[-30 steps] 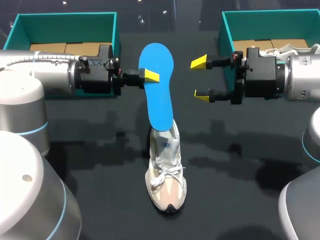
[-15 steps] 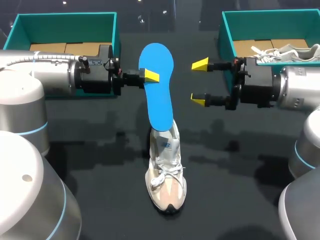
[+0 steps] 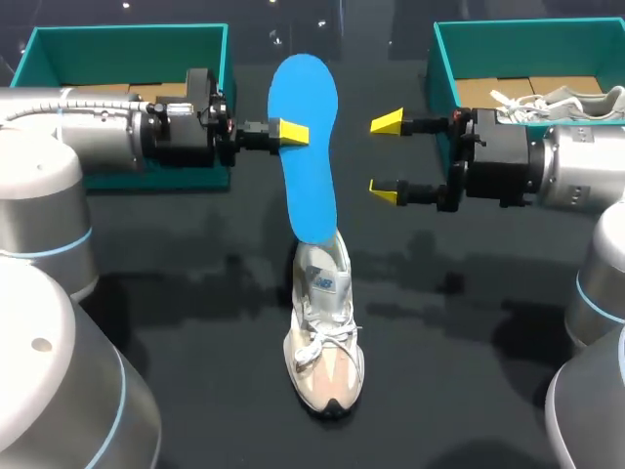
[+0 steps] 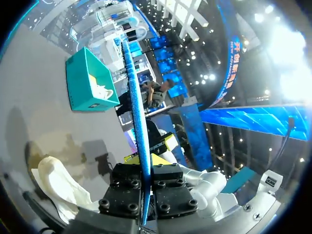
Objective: Take the shoe out of the shoebox, open the shoe tongue, remove and reinsert the insole, then place the shoe into the shoebox
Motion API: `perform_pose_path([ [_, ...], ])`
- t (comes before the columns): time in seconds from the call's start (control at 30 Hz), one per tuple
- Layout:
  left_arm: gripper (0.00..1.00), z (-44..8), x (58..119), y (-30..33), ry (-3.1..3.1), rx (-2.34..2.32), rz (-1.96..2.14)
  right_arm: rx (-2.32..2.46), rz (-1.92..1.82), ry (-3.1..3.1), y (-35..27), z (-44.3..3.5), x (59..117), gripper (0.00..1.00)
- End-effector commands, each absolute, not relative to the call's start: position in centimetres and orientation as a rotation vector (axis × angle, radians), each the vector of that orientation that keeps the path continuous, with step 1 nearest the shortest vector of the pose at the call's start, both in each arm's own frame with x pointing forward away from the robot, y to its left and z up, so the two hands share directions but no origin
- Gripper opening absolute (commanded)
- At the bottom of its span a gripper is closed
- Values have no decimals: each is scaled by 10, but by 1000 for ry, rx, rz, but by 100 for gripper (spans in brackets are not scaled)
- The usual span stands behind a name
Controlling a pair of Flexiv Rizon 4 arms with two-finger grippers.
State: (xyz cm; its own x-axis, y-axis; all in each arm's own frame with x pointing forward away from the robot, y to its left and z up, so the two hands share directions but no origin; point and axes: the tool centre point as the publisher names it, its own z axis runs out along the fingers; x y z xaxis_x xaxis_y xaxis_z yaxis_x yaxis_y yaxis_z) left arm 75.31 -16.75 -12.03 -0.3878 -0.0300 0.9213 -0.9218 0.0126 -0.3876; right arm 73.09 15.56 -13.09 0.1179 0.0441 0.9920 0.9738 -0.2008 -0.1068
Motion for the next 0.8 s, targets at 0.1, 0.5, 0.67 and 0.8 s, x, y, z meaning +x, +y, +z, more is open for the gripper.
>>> perform_pose_path([
  [0.1,0,-103,771,-156,-1798,681,1761,-1451,-1239,-1064,158,-131,732,100],
  [0.5,0,-103,777,-150,-2055,299,2057,-1451,-1239,-1064,158,-131,732,100],
  [0.67,0,-113,775,-148,-2180,-1,2228,-1451,-1239,-1064,158,-131,732,100],
  [0.8,0,-114,774,-148,-2210,-56,2248,-1451,-1239,-1064,158,-131,732,100],
])
